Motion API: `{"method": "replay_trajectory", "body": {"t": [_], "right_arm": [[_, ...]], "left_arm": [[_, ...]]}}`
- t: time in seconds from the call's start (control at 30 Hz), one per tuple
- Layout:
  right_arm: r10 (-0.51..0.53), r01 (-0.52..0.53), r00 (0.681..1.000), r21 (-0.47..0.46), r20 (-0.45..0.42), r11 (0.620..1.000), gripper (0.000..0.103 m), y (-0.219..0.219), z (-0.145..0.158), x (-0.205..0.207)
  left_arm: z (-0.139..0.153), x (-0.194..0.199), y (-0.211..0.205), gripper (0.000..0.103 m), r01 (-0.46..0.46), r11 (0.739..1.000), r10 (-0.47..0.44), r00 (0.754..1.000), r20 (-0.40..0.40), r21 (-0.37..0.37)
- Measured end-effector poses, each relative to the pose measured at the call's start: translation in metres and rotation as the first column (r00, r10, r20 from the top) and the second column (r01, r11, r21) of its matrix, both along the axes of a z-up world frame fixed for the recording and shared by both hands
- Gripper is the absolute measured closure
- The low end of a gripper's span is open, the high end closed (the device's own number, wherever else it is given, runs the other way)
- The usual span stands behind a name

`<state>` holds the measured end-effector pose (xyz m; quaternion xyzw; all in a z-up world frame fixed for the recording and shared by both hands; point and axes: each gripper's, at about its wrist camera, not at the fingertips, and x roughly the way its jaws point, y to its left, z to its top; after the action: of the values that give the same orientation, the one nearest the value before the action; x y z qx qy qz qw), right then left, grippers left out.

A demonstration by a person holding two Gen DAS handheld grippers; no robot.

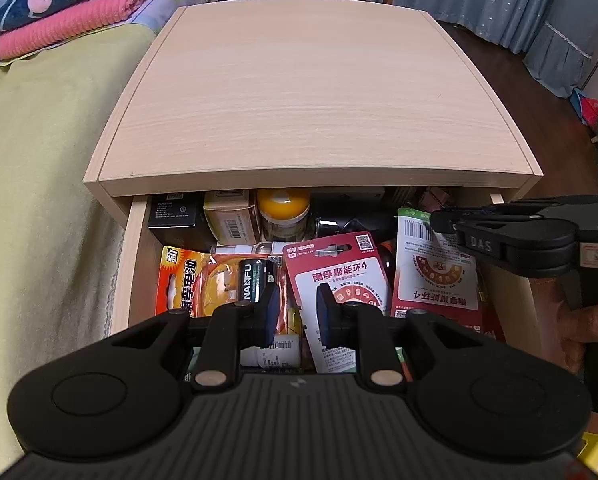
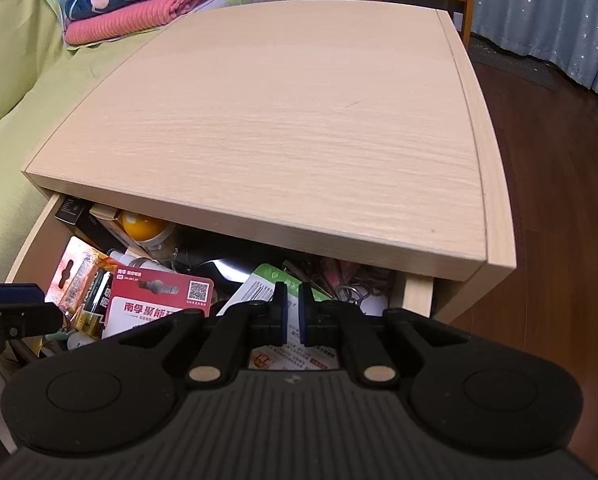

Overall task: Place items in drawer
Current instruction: 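Open the right gripper to release the clip among the packages, then withdraw both open grippers from the drawer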

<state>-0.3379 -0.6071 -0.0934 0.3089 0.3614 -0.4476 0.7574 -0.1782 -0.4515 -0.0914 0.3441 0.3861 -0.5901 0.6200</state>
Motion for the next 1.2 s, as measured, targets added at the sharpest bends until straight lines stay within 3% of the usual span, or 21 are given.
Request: {"method": "replay_trajectory", "body": {"t": [0.5, 0.63, 0.83, 1.0, 1.2], "right_arm": [[0.004, -0.004, 1.0, -0.022, 0.007, 1.0, 0.098, 0.033, 0.016, -0.001], [0.013, -0.013, 1.0, -0.039, 0.013, 0.999, 0.098, 0.037, 0.019, 0.004], [0.033, -0.032, 0.999, -0.043, 0.026, 0.999, 0.098, 0.042, 0.02, 0.007], [0.029, -0.028, 0.999, -0.03, 0.032, 0.999, 0.098, 0.046, 0.019, 0.002], [0.008, -0.008, 0.999, 0.007, 0.036, 1.0, 0.094, 0.055, 0.015, -0.006]], "left_arm": [[0.007, -0.003, 0.011, 0.079, -0.025, 1.0, 0.025, 1.0, 0.0, 0.007], [0.009, 0.0, 0.014, 0.066, -0.044, 0.999, 0.044, 0.999, 0.027, 0.002], [0.005, 0.006, 0.015, 0.065, -0.071, 0.997, 0.07, 0.996, 0.061, 0.008], [0.0, 0.015, 0.013, 0.065, -0.079, 0.997, 0.079, 0.996, 0.044, 0.015], [-0.005, 0.022, 0.007, 0.055, -0.056, 0.998, 0.056, 0.997, 0.051, 0.011]]}}
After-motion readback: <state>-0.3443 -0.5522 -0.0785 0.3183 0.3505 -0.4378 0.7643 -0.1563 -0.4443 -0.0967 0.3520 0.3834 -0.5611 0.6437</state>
